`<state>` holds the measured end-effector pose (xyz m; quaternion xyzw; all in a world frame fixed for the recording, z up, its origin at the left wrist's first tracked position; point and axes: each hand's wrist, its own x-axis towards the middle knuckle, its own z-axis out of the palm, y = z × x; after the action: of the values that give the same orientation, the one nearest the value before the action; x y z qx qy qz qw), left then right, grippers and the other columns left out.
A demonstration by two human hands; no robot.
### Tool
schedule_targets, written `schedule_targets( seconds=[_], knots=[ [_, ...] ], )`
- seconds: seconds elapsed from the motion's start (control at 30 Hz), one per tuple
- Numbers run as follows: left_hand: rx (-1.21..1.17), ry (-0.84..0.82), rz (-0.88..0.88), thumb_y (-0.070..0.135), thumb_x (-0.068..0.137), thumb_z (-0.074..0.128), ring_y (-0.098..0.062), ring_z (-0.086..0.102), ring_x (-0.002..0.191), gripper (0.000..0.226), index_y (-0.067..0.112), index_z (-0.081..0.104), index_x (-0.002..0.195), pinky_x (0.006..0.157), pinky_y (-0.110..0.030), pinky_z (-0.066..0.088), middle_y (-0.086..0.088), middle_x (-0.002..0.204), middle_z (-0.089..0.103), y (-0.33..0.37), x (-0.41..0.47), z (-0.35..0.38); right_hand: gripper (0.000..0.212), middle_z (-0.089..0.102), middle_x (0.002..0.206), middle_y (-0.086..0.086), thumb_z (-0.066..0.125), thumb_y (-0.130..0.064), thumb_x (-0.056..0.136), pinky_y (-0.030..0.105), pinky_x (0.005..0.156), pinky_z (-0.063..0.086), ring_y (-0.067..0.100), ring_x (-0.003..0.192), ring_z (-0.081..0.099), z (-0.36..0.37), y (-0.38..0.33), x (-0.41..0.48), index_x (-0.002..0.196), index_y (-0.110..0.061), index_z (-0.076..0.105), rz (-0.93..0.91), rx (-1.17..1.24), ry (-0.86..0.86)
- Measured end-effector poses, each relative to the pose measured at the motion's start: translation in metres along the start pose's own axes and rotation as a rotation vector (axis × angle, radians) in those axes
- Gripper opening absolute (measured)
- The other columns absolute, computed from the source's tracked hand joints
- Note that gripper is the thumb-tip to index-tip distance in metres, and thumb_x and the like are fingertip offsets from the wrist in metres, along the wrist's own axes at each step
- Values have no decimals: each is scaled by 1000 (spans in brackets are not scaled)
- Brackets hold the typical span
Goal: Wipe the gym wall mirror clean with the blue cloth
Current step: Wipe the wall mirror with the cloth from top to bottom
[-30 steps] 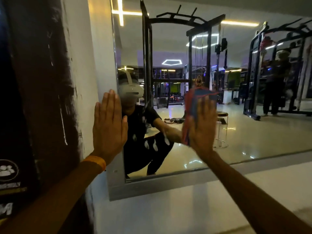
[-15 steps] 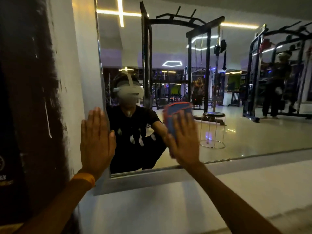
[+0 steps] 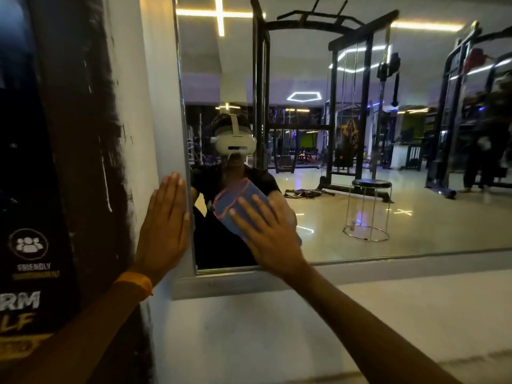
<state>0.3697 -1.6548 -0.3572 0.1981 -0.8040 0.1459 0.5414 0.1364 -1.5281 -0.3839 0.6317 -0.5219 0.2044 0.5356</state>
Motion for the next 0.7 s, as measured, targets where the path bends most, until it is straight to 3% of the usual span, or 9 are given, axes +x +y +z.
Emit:
schedule_targets(
  seconds=[0.07,0.17,0.23,0.27,0.37,0.43,0.5,0.63,0.7],
  knots=[
    [3,-13,8,16,106,36,-25,0,161,65,5,11,165,131,-35,-2,-11,174,5,0,-1,0,62,20,169,11,50,-32,105,54,128,11,34,158,15,-5,37,-10,161,-18,28,48,-40,69],
    [14,-65,20,20,107,36,-23,-1,161,65,6,10,165,131,-33,-4,-9,174,4,-6,-1,-7,63,11,172,11,38,-36,109,53,129,7,36,159,9,-22,84,-24,164,-20,12,539,-14,190],
    [40,-77,37,22,108,35,-22,-1,161,65,7,10,165,131,-34,-4,-8,174,4,-11,-4,-11,63,11,172,12,35,-39,110,54,128,7,37,159,8,-20,61,-15,164,-20,10,771,36,275],
    [50,-77,45,23,108,35,-22,-1,161,65,7,10,165,131,-34,-3,-9,174,4,-13,-4,-12,63,11,172,12,35,-40,109,55,128,7,37,159,7,-12,37,-11,164,-19,12,741,43,253],
    [39,-68,43,22,107,37,-21,-1,161,65,4,13,164,131,-33,-3,-11,174,7,-14,-4,-11,58,18,171,10,32,-43,110,58,125,19,34,158,13,11,-28,-27,163,-19,23,117,59,-7],
    [25,-56,53,22,106,36,-20,-2,161,65,3,13,164,130,-32,-4,-11,174,6,-15,-4,-10,55,26,169,8,37,-41,111,55,125,22,32,157,19,12,-8,-34,161,-20,31,-101,-15,-45],
    [33,-54,71,23,107,35,-20,-3,161,65,4,12,164,130,-33,-5,-10,174,4,-18,-5,-8,56,22,169,9,35,-40,111,53,128,14,34,157,18,-1,31,-29,163,-21,25,-11,-88,9],
    [42,-35,1,28,108,30,-25,-4,161,65,6,6,165,131,-38,-5,-10,174,-3,-8,-10,6,60,8,172,9,31,-37,110,52,129,5,36,159,7,-18,37,-10,164,-18,13,500,19,122],
    [13,-7,-53,30,109,34,-27,-4,161,67,6,4,164,131,-41,-3,-9,173,-5,4,-17,17,58,10,172,9,30,-38,111,54,128,7,34,159,6,-1,-7,-16,164,-19,15,319,38,43]
  ],
)
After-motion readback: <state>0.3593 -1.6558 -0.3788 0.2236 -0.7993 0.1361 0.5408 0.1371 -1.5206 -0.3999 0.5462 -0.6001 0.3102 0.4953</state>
